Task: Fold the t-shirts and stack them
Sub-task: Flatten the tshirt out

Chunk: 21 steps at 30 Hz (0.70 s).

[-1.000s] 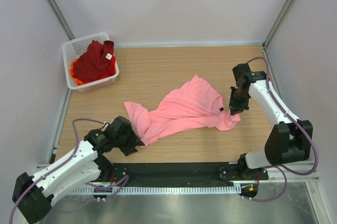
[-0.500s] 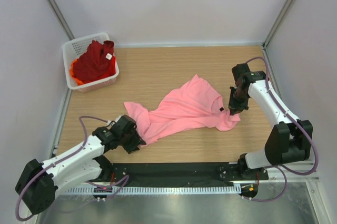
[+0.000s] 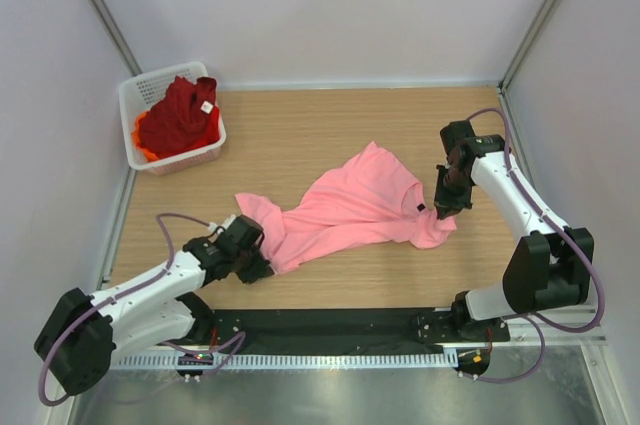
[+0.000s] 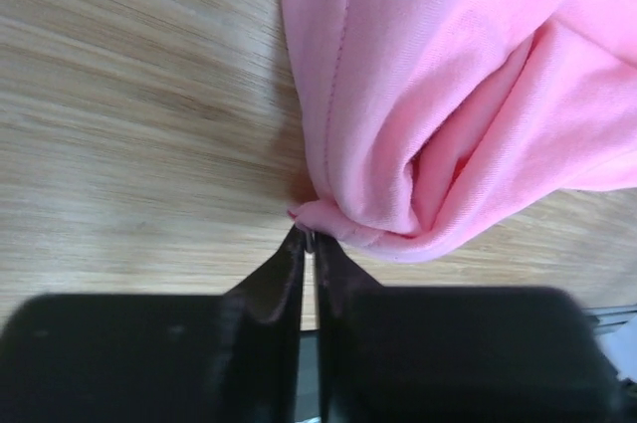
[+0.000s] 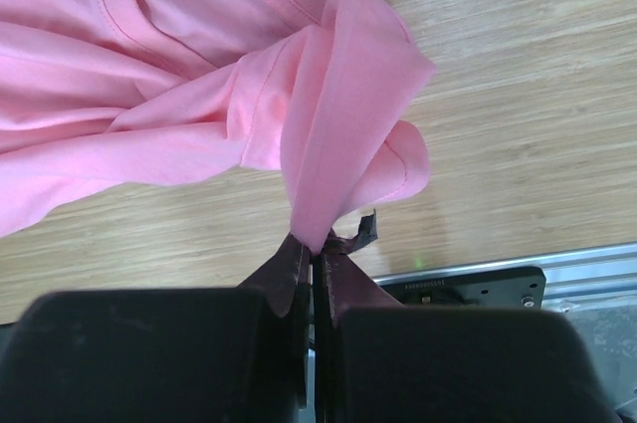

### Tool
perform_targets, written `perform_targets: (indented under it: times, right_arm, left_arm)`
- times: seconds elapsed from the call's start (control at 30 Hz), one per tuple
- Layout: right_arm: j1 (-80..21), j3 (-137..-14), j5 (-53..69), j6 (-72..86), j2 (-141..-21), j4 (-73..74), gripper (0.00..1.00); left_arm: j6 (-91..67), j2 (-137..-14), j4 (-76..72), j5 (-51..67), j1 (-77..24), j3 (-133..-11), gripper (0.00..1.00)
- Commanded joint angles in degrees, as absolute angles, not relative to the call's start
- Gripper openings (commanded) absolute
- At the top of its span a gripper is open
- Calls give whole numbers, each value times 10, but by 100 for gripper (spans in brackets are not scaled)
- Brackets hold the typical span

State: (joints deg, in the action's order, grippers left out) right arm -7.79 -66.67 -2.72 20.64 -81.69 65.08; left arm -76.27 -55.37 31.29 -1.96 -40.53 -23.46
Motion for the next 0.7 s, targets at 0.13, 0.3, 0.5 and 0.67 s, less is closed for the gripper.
perform_targets:
  times: [0.13,0.3,0.5,0.67]
  right_arm:
    - [-81,-696,-33,199,-808,663,1]
    - [-81,-721,-26,214,-802,674,1]
    - [-81,-858,-29,277,-820,664,1]
    - [-76,-1082,-44,329,-911,643,1]
  left_arm:
    - [-719,-553,336,-52,-407,-293,0]
    - [-687,-495,454,-104,-406,-373,0]
    - [-583,-482,525,-206,-389,-560,0]
    - [-443,-551,512,-276,-337,-733,0]
